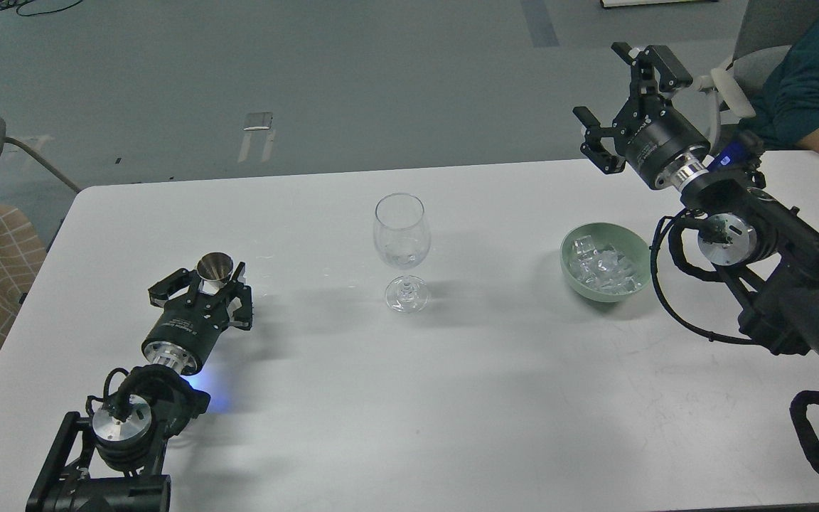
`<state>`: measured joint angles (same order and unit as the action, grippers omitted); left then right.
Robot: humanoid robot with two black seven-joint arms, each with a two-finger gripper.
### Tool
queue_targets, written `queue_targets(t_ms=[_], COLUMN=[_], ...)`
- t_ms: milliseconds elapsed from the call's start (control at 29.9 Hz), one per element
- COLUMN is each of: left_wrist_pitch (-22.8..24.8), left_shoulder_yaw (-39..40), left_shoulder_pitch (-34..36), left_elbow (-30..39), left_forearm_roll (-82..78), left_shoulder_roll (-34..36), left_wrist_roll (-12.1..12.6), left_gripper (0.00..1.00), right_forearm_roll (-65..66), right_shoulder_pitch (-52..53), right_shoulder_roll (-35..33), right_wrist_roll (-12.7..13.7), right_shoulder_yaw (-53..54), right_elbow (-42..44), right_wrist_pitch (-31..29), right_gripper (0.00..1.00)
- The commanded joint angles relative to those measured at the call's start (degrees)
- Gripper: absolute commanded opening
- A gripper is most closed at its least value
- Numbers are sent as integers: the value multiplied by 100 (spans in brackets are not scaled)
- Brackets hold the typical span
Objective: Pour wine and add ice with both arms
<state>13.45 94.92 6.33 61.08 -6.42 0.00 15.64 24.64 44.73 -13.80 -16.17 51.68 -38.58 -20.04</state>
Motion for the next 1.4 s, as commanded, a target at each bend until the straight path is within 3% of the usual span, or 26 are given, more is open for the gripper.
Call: queue_targets(t_ms=[0,501,1204,1371], left_wrist_pitch=[0,9,61,97], left_shoulder_yaw=[0,18,167,246], left_shoulder_pitch=[0,0,-159,-413], left_elbow=[0,0,0,105], left_forearm_roll=[0,44,88,97], left_shoulder_roll=[0,0,97,193], left_wrist_roll=[0,35,88,211], left_gripper=[62,94,97,97], right_forearm_roll=[-3,6,-3,-3], right_shoulder_pitch=[0,0,0,-9], right_shoulder_roll=[0,0,9,0], right_wrist_roll=[0,0,0,0], right_shoulder_yaw=[0,0,-9,0], right_elbow=[0,0,-9,-9], right_wrist_pitch=[0,0,0,0], right_gripper=[100,100,100,100])
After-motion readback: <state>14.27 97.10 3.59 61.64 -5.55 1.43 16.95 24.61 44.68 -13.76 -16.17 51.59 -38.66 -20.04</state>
